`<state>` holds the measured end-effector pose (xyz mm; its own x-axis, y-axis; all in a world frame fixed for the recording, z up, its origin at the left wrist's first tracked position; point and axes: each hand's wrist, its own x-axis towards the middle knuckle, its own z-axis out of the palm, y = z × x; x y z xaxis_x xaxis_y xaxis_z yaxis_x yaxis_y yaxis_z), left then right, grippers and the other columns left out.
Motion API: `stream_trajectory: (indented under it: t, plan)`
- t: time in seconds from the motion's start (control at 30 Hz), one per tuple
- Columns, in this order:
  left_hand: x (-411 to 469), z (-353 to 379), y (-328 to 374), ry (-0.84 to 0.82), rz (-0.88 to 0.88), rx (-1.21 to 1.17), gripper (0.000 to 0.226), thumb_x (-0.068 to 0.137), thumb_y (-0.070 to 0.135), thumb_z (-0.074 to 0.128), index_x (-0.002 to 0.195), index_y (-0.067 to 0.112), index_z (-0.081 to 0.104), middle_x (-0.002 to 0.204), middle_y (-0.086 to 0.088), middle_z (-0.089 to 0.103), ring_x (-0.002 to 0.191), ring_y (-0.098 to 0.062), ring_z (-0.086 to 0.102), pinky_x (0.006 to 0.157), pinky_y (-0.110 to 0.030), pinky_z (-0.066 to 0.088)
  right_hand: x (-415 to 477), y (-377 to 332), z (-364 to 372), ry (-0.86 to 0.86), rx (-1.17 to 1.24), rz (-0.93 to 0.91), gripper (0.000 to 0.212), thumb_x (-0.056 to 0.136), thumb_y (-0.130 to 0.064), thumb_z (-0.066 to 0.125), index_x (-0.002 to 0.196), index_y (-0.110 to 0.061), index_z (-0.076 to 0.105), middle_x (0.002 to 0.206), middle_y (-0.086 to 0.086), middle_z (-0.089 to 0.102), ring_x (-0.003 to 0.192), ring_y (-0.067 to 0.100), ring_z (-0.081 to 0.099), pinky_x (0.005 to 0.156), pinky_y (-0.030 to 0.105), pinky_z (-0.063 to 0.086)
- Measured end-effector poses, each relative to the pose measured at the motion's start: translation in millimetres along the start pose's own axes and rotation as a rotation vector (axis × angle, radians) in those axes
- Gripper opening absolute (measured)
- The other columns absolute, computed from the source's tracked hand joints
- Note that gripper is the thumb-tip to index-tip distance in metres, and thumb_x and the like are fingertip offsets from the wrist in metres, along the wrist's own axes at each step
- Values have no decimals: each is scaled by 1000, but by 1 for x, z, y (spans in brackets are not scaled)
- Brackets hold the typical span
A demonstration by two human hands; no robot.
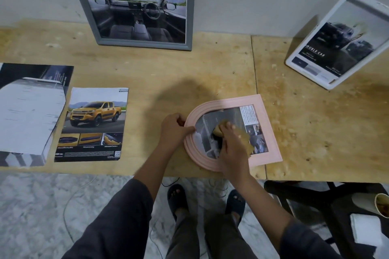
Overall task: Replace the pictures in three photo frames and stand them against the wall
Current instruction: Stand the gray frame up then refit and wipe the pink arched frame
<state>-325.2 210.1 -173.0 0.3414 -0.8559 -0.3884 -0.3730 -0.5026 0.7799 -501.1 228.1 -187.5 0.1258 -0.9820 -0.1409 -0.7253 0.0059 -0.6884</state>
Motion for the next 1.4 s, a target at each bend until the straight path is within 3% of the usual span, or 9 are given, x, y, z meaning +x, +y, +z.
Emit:
stream_trajectory:
  t: [0.23, 0.43, 0.57, 0.7, 0.83, 1.0, 1.13, 1.3, 1.4]
  plan:
    - [5, -3, -1, -20, -36, -26, 25, 64, 10, 81, 73, 3, 58, 69, -7, 56, 67, -20, 50, 54, -26, 35, 8, -3, 7, -425, -65, -356, 55, 85, -16, 24, 137, -9, 42, 149, 6, 32, 137, 8, 10, 116, 25, 2]
    - [-3, 3, 4, 53, 18, 86, 20, 69, 12, 75, 74, 4, 57, 73, -9, 55, 67, -19, 49, 51, -22, 32, 38, 29, -47, -842, -7, -509, 40, 90, -3, 39, 126, -3, 55, 137, 7, 50, 134, 10, 37, 115, 20, 18]
    - [-5, 3, 7, 53, 8, 83, 19, 70, 9, 74, 72, 8, 55, 67, -2, 52, 65, -17, 48, 52, -23, 34, 59, 37, -81, -950, -75, -386, 38, 88, 8, 42, 112, -6, 67, 118, -6, 61, 116, -2, 51, 99, 9, 36]
    - [-9, 6, 10, 80, -14, 82, 19, 71, 8, 73, 72, 6, 54, 73, -9, 54, 67, -21, 49, 59, -30, 38, 95, 30, -110, -858, -81, -224, 32, 82, -2, 43, 80, -17, 71, 88, 3, 69, 77, 1, 62, 75, 30, 46]
    - [-11, 11, 11, 127, -45, 43, 16, 71, 6, 72, 77, 0, 59, 76, -12, 56, 70, -21, 50, 53, -26, 35, 100, 1, -98, -472, 86, -305, 29, 92, 0, 42, 98, -15, 67, 103, 7, 68, 91, 16, 60, 82, 28, 44]
    - [-13, 14, 9, 157, -33, 62, 18, 72, 7, 72, 80, -5, 61, 77, -17, 60, 69, -22, 52, 62, -31, 40, 69, 19, -57, -749, -108, -498, 42, 89, -3, 39, 127, -13, 57, 137, 2, 51, 128, 8, 39, 113, 27, 23]
    - [-15, 14, 12, 169, -38, 44, 10, 73, 5, 70, 80, 3, 63, 77, -9, 61, 70, -19, 53, 56, -20, 38, 61, 52, -85, -812, -62, -341, 41, 89, 10, 43, 118, -9, 63, 127, -11, 51, 127, 8, 43, 111, 24, 27]
    - [-17, 14, 15, 169, -72, 61, 13, 74, 6, 69, 86, 1, 66, 79, -9, 63, 72, -20, 55, 60, -24, 41, 66, 36, -108, -807, -52, -110, 27, 88, 10, 44, 96, 1, 68, 101, 11, 65, 94, 15, 58, 79, 8, 40]
    - [-18, 15, 19, 164, -55, 102, 9, 75, 4, 66, 82, -2, 67, 74, -13, 62, 67, -22, 53, 56, -27, 37, 69, 11, -143, -500, 420, 157, 28, 89, 11, 38, 77, 0, 60, 73, 9, 62, 67, 12, 60, 57, 10, 45]
